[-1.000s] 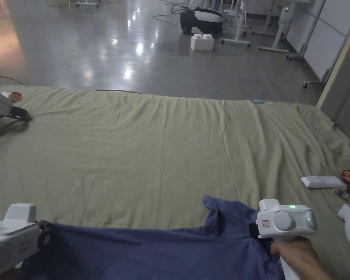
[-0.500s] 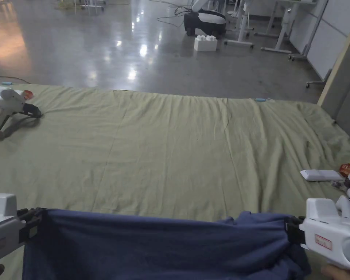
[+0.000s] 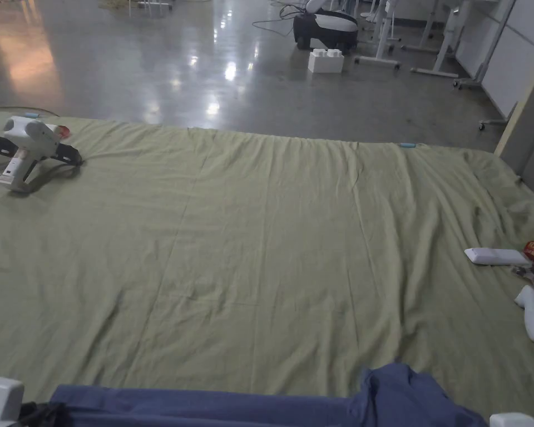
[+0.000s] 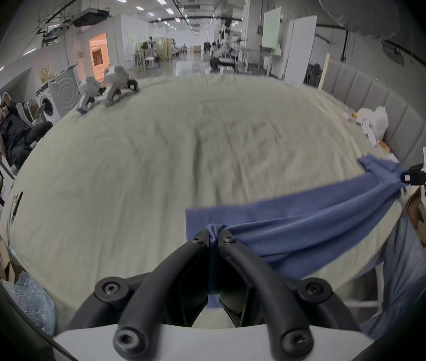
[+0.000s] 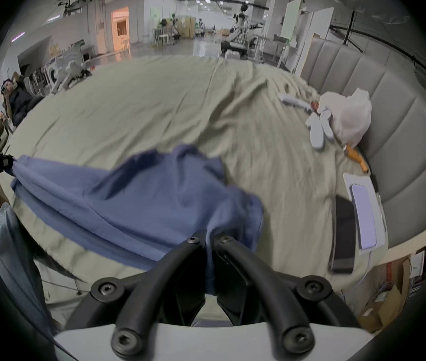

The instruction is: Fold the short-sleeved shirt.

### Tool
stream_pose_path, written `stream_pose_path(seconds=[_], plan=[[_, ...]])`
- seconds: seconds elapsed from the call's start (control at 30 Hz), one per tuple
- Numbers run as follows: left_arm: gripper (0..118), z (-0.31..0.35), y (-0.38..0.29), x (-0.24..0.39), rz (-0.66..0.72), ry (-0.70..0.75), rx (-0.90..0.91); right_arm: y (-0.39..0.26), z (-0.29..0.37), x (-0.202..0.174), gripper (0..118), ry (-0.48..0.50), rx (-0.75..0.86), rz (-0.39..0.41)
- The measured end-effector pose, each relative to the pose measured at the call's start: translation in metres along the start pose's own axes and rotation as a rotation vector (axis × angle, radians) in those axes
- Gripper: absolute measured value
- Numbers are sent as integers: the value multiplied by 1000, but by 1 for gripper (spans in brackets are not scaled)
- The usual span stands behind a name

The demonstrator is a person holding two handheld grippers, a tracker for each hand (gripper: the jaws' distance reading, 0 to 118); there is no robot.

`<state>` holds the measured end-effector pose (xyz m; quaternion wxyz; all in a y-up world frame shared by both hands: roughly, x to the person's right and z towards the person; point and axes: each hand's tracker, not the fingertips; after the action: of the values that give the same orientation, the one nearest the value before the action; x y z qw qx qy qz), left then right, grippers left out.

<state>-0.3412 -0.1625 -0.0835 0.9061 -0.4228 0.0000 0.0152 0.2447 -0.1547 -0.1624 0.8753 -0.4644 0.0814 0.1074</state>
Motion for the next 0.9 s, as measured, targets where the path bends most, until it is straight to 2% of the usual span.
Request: stream_pose_path(seconds=[0.13,0.2,0.27,0.37,0.4,0.43,0.53,0.67,0.77,0.87,0.9], plan=[[12,-23,-23,-2,-31,37,-42,-18,-17,-6,3,-4,-21,-11],[23,-26,-26,-2,-23,45,-32,-20,-21,-8,8,-7,-12,-20],[27,-22,-24,-3,-8,68,-22,-20,-21,-11,11,-27,15,-14],[66,-15,-17,-3,-9,109,13,-12,-9,-14,75,-123,35,17],[76,-11,-13,-2,-4,109,40,-7,-2,-14,81,-133,65,1],[80,-6,-7,-1,6,102,86,0,10,-16,81,-136,109,-18],[80,6,14,9,24,76,185,25,33,-22,81,-137,240,-61],[79,16,48,43,-14,106,340,58,52,-45,81,-86,454,-89],[68,18,69,68,-34,139,442,76,55,-67,77,-84,602,-81],[46,22,85,90,-30,180,551,89,58,-88,57,-89,734,-113],[34,26,89,98,-29,193,583,92,60,-93,43,-89,776,-124]])
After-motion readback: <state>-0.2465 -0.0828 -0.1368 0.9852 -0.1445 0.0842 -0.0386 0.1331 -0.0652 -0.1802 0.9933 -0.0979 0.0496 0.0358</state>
